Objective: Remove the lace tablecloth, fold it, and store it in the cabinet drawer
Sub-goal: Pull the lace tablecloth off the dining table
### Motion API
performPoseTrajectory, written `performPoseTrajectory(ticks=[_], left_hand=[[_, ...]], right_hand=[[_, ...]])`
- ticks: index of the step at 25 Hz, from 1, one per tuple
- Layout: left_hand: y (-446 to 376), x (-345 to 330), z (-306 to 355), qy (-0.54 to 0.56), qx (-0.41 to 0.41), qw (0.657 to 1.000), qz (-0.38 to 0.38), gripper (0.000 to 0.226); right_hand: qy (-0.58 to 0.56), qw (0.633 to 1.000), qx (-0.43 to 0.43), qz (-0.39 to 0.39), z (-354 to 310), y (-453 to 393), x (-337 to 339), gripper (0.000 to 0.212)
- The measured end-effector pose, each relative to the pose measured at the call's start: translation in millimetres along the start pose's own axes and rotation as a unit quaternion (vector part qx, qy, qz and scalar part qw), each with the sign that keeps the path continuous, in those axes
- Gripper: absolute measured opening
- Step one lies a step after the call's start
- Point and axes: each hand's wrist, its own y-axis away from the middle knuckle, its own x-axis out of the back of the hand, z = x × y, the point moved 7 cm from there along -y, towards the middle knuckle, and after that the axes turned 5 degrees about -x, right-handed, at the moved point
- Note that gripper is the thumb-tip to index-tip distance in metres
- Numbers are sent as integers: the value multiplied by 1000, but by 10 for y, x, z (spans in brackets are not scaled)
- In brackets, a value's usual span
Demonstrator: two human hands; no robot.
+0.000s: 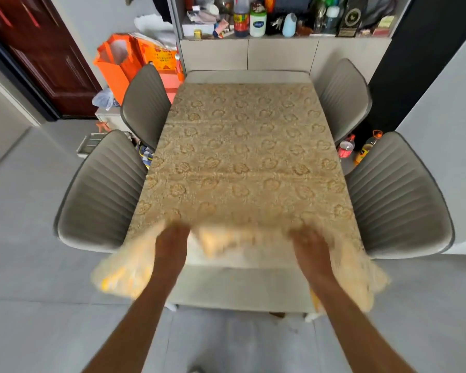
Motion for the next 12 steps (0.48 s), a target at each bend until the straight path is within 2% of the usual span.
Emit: performPoseTrajectory(ticks=[1, 2, 4, 6, 9, 12], left_hand=[[-248, -66, 217, 69, 11, 997, -18, 23], [-393, -151, 351, 76, 10, 996, -41, 44], [-378, -317, 351, -76, -42, 993, -74, 65], [-107, -502, 185, -202, -82, 971, -103, 70], [87, -845, -367, -319, -52, 927, -192, 68], [-175, -1105, -655, -408, -38, 885, -221, 69]], right_hand=[[-25, 998, 56, -18, -357, -211, 42, 33], [-1, 995, 98, -29, -537, -339, 35, 46], [110, 984, 138, -7, -477, -370, -10, 57], [194, 967, 162, 17, -166, -202, -134, 61], [294, 943, 147, -51, 316, -222, -518, 66], [381, 912, 131, -75, 448, -554, -804, 78]])
